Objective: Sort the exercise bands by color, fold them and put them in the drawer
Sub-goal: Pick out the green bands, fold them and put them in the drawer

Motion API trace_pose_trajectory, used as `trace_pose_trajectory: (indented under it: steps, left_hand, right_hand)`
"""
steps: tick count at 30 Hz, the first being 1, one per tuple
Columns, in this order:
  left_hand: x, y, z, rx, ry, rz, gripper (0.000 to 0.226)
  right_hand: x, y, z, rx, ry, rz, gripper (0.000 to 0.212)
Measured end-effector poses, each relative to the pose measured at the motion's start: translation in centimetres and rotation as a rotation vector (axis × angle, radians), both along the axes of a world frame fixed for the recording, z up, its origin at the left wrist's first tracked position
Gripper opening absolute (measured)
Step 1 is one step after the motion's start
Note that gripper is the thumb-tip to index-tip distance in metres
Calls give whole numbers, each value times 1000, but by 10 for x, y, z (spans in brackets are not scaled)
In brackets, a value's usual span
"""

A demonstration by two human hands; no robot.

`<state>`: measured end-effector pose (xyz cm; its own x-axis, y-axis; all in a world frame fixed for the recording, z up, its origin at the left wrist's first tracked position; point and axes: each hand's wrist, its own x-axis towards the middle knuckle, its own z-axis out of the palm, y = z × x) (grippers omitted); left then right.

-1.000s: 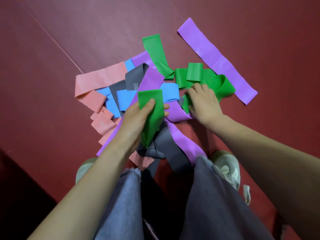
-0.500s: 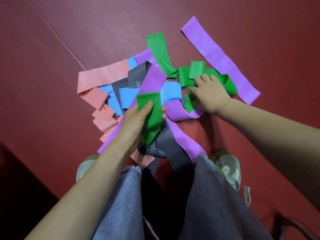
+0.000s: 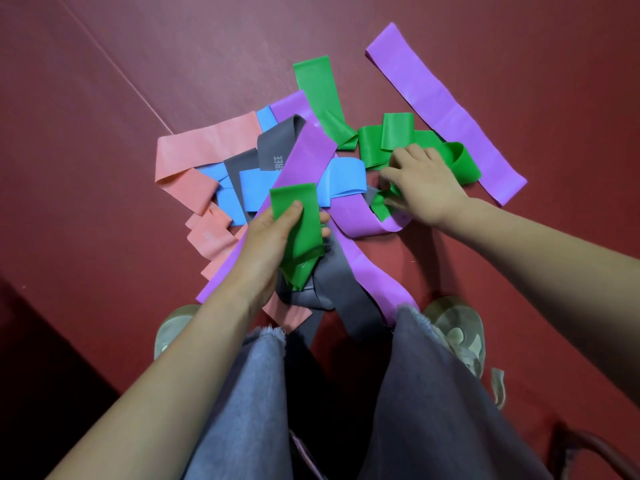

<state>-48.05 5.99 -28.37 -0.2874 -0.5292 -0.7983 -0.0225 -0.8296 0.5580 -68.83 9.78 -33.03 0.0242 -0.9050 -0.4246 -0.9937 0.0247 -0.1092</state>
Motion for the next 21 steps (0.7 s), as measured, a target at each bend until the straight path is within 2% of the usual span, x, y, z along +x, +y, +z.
trace_pose_trajectory:
  steps: [2,3,5,7,13,15,18,21]
  left_hand:
    - [0,0,0,2,-3,2,22]
    - [0,0,-1,2,-4,3,21]
    - [1,-1,-1,0,-4,10,20]
    - [1,-2,0,-10,4,28,18]
    - [-4,-6,3,-48,23,96,17]
    - [-8,-7,6,-64,25,90,18]
    - [-14,-8,13,-85,42,82,20]
    - [-19,-7,21,-71,94,84,22]
  right_hand:
    - [4,-1,2,-10,67,105,10]
    - [6,-2,5,-4,99,147,18]
    - [8,-4,11,-44,75,188,29]
    - [9,-1,21,-107,7,177,26]
    - [14,21,76,-210,-142,-221,27]
    - [25,25,94,-190,-337,-392,26]
    - [44,24,110,-98,-765,-583,11]
    - [61,15,117,-160,-1101,-678,18]
